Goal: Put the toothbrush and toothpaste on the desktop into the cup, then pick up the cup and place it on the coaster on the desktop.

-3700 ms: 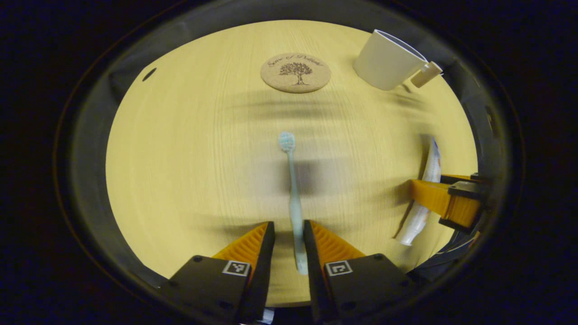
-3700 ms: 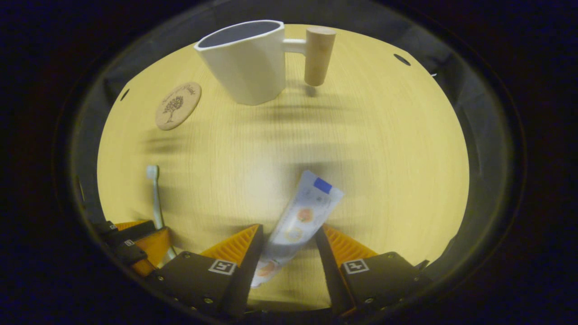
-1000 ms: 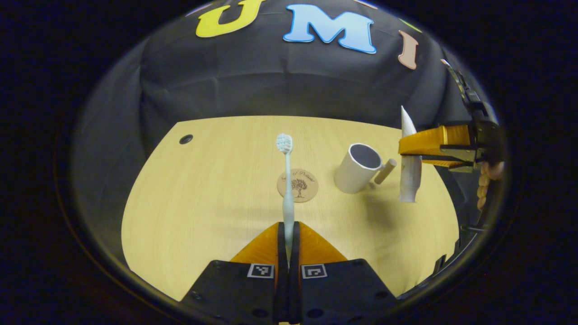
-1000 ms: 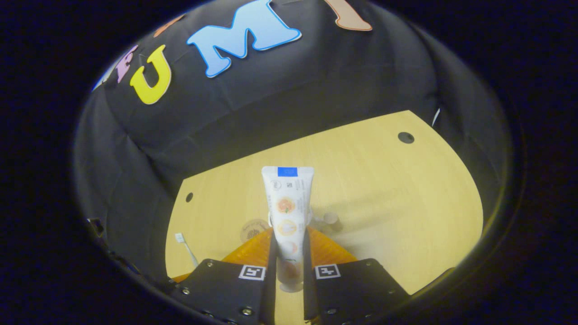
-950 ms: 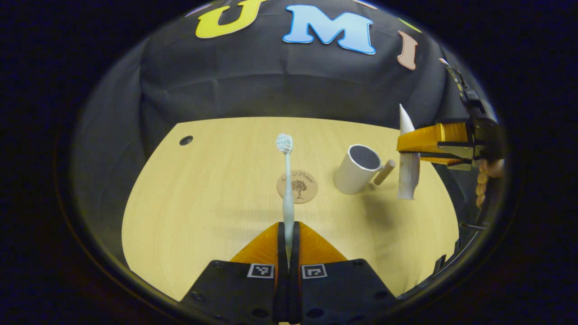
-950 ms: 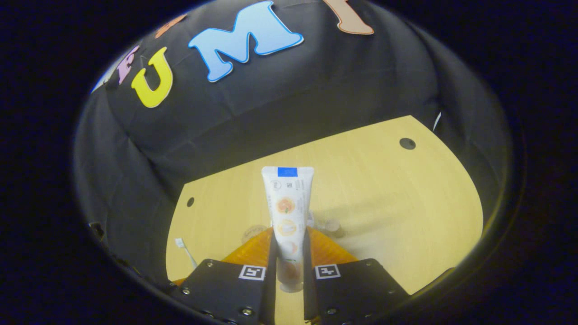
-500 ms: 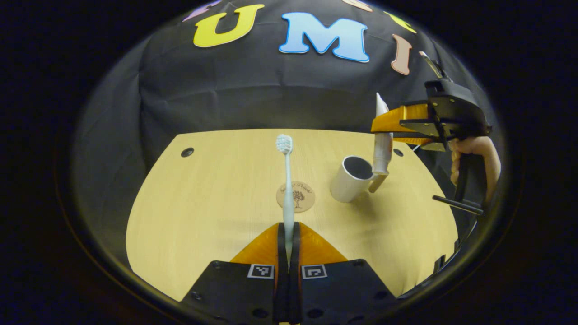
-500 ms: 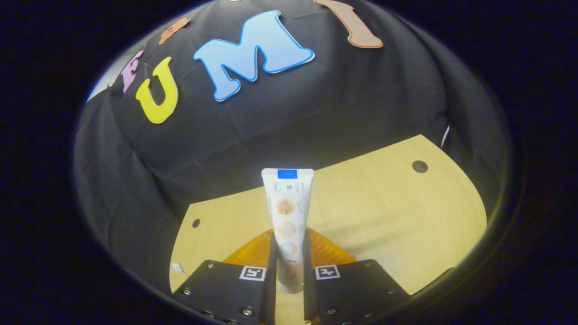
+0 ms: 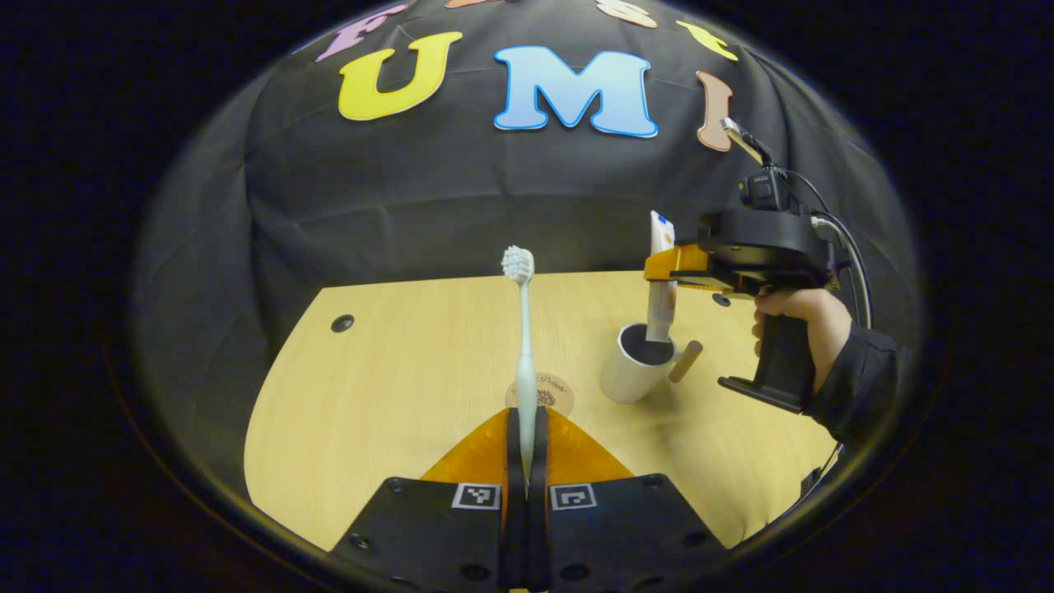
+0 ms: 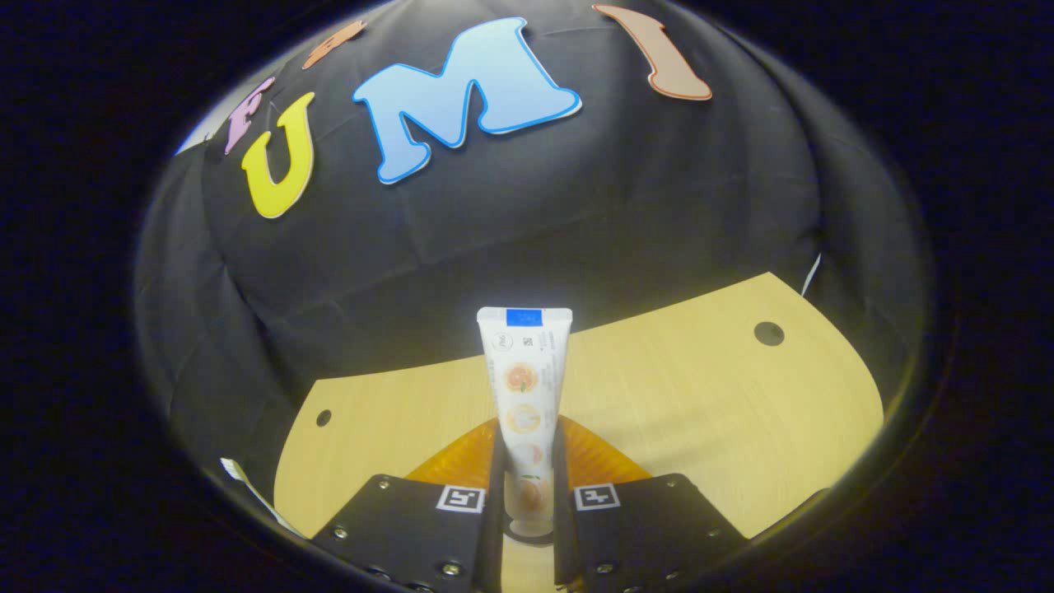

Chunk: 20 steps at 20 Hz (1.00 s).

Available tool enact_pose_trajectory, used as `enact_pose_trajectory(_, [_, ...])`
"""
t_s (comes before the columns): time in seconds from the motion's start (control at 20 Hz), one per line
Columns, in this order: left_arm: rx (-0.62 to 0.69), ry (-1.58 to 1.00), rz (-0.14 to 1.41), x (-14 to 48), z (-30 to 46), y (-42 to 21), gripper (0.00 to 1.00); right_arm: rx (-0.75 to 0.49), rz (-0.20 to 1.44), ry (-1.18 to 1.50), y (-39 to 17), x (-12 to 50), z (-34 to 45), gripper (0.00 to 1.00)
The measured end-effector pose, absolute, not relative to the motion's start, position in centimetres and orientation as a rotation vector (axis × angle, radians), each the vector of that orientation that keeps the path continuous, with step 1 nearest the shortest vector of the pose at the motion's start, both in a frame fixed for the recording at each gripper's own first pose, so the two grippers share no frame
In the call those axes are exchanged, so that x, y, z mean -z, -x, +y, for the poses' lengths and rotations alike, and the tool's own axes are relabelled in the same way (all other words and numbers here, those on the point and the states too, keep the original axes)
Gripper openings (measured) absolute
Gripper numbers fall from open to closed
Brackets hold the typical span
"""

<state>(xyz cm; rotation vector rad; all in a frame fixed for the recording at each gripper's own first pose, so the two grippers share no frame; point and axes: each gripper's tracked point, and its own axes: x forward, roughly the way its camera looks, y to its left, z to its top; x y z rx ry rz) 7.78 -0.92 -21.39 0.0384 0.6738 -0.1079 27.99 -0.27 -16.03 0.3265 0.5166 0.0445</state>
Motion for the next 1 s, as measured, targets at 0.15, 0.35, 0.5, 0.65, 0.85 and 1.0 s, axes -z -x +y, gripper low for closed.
enact_pose_trajectory(0.15, [0.106, -0.041, 0.659, 21.1, -0.5, -8.3, 0.08, -0.038, 0.519, -0.322, -28.5, 16.7, 0.0, 0.25])
enact_pose_trajectory(0.35, [0.100, -0.030, 0.637, 20.5, -0.3, -8.6, 0.08, -0.040, 0.532, -0.303, -28.8, 17.7, 0.5, 0.25])
enact_pose_trajectory(0.5, [0.108, -0.040, 0.616, 20.2, -0.5, -9.4, 0.08, -0.036, 0.553, -0.268, -28.5, 18.5, 0.8, 0.25])
enact_pose_trajectory(0.65, [0.116, -0.049, 0.602, 19.9, -0.8, -10.0, 0.08, -0.050, 0.575, -0.250, -28.1, 19.3, 1.4, 0.30])
enact_pose_trajectory(0.85, [0.132, -0.045, 0.578, 19.4, -1.6, -10.6, 0.08, -0.046, 0.586, -0.232, -27.5, 19.4, 1.7, 0.29])
enact_pose_trajectory(1.0, [0.143, -0.040, 0.572, 19.3, -1.9, -10.9, 0.08, -0.060, 0.576, -0.254, -27.3, 18.4, 2.0, 0.53])
